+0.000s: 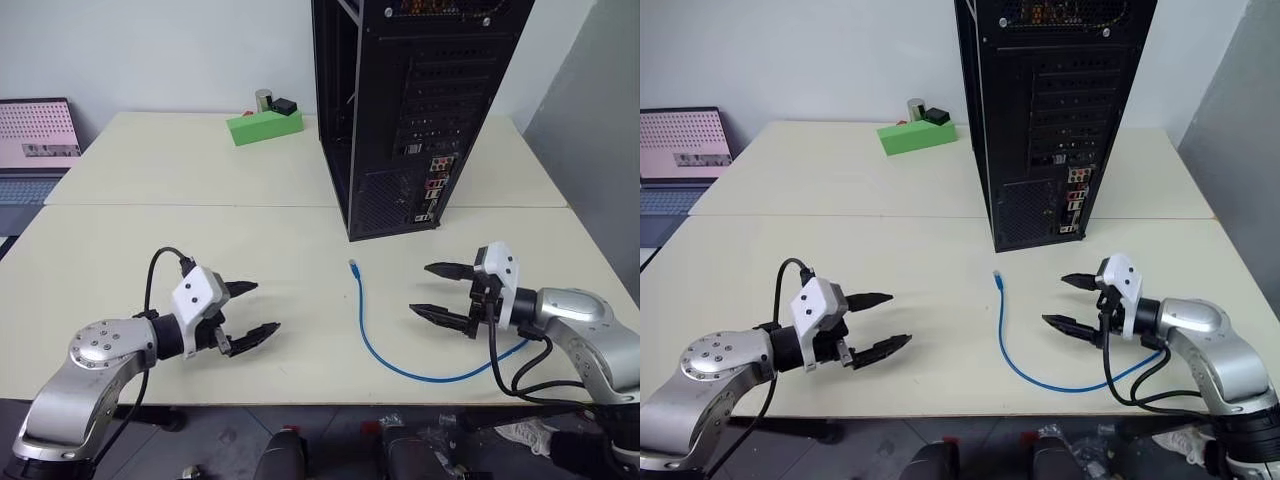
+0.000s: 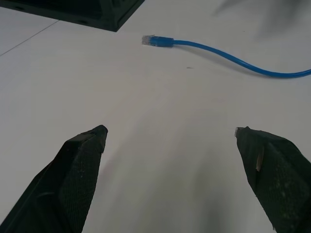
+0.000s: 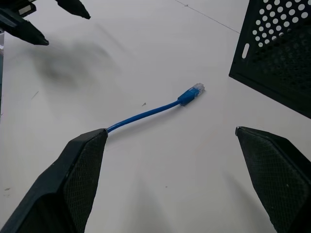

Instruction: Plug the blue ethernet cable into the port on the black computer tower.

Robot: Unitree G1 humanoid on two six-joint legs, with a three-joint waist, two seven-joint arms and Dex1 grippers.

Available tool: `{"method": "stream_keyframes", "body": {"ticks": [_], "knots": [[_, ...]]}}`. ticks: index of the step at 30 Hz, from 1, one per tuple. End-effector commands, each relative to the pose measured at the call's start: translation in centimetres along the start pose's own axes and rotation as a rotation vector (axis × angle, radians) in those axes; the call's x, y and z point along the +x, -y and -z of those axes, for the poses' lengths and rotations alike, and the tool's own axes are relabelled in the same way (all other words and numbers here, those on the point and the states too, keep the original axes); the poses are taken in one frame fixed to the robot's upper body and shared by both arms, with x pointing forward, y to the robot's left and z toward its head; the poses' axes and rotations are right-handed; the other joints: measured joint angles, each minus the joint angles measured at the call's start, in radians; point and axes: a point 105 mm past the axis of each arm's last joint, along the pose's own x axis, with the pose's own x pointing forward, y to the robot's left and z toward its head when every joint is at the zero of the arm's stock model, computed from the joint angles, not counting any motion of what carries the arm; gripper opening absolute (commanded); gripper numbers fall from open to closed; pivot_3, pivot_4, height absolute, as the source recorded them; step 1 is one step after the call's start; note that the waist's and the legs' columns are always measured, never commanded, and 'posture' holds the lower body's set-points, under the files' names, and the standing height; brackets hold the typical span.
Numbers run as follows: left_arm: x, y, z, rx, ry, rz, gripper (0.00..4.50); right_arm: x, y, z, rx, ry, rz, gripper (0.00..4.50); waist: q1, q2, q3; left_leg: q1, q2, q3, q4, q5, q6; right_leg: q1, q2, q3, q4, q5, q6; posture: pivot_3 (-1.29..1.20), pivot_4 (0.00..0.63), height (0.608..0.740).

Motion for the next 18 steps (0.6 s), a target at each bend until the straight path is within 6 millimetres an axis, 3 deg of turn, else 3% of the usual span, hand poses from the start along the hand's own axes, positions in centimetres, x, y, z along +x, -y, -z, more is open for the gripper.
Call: {"method": "stream_keyframes", "body": {"ticks": [1,13,18], "knots": [[-0.5,0.0,-1.0,0.035,0.018,0.001,4.50,0.1,0.5,-0.7,-0.046,0.020,0.012,4.47,0.000,0.000,0.000,0.000,0.000,0.000,0.000,0.000,0.000,0.000,0.000,0.000,0.000,0.001,-0.001,0.00,0.150,0.740],[-0.1,0.3,-0.8,0.049,0.006,0.004,4.50,0.3,0.9,-0.4,-0.054,0.013,0.049,4.47,0.000,0.000,0.000,0.000,0.000,0.000,0.000,0.000,0.000,0.000,0.000,0.000,0.000,0.001,-0.001,0.00,0.150,0.740],[0.2,0.7,-0.8,0.056,0.007,0.023,4.50,1.7,0.9,-0.8,-0.006,0.033,0.102,4.47,-0.001,0.000,0.000,0.000,0.000,0.000,0.000,0.000,0.000,0.000,0.000,0.000,0.000,0.001,-0.001,0.00,0.150,0.740]]}}
